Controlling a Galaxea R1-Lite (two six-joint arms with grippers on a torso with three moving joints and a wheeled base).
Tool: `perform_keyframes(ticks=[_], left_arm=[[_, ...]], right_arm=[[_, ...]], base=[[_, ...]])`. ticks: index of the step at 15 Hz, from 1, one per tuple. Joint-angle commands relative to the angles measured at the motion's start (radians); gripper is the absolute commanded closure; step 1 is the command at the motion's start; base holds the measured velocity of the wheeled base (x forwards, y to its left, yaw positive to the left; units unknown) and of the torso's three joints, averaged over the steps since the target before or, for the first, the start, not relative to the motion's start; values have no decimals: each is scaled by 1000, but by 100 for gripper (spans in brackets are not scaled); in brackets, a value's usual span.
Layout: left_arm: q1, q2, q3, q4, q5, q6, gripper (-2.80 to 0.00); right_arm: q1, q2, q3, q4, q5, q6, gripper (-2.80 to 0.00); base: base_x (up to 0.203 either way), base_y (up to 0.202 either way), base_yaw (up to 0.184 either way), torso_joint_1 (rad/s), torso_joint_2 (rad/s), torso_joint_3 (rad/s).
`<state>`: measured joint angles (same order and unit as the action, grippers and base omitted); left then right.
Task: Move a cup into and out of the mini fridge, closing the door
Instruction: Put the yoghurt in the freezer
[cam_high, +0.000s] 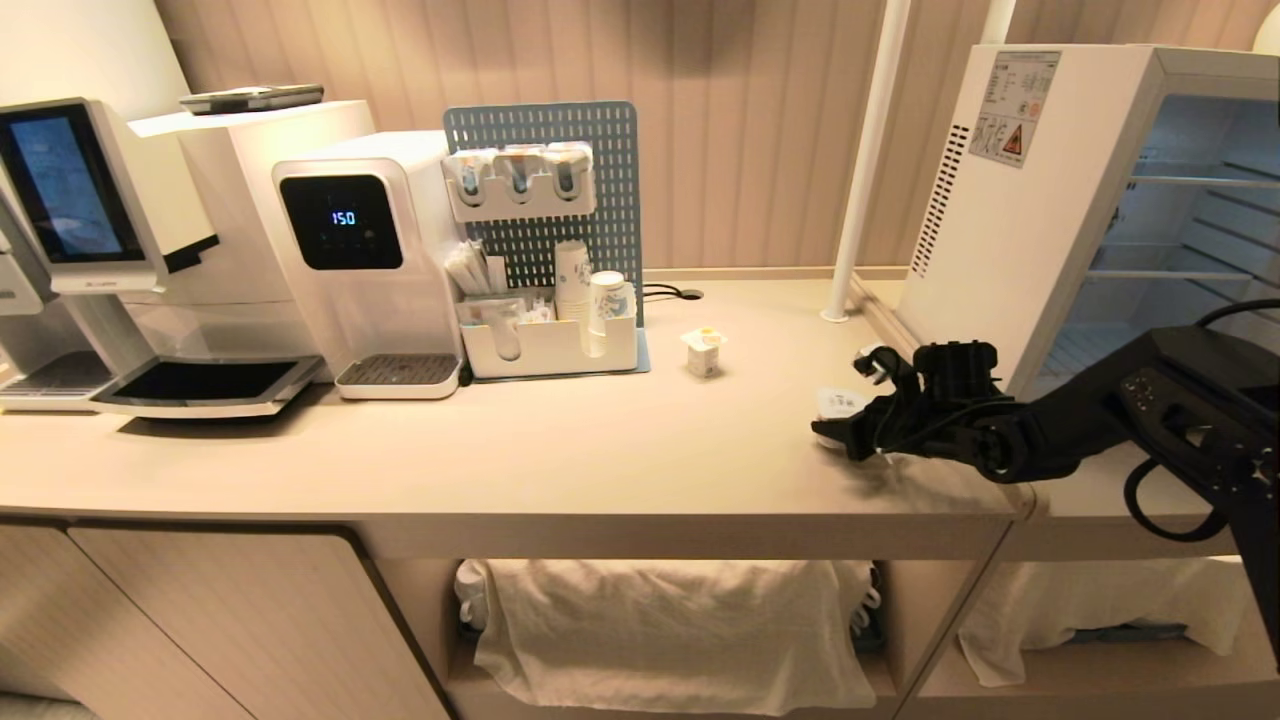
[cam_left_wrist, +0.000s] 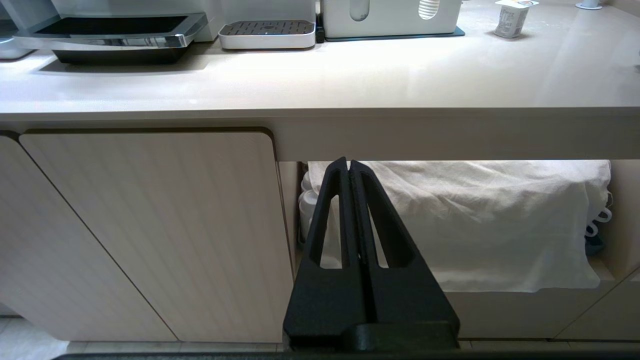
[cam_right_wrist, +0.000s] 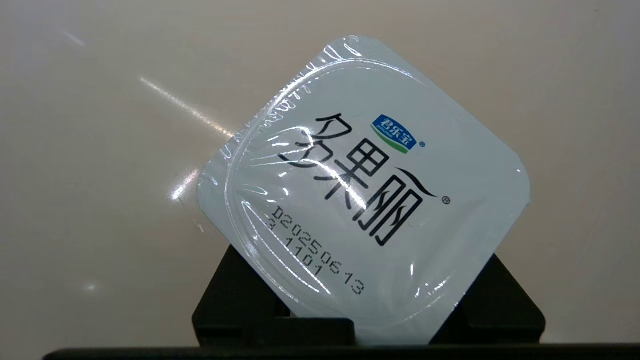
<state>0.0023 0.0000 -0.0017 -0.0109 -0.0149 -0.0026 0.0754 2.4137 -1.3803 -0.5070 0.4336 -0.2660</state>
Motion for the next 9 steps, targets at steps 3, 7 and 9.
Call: perform_keyframes(ticks=[3, 7, 9], left_arm=[[1, 2, 0, -1, 0, -2, 0], [1, 2, 0, -1, 0, -4, 0], [1, 2, 0, -1, 0, -4, 0]], right_arm=[[-31, -336, 223, -7, -9, 32, 0], [-54, -769, 510, -5, -56, 81, 0], [-71, -1016, 638, 22, -31, 106, 0]], base=[[0, 0, 0, 0, 0, 0], [0, 0, 0, 0, 0, 0], [0, 0, 0, 0, 0, 0]])
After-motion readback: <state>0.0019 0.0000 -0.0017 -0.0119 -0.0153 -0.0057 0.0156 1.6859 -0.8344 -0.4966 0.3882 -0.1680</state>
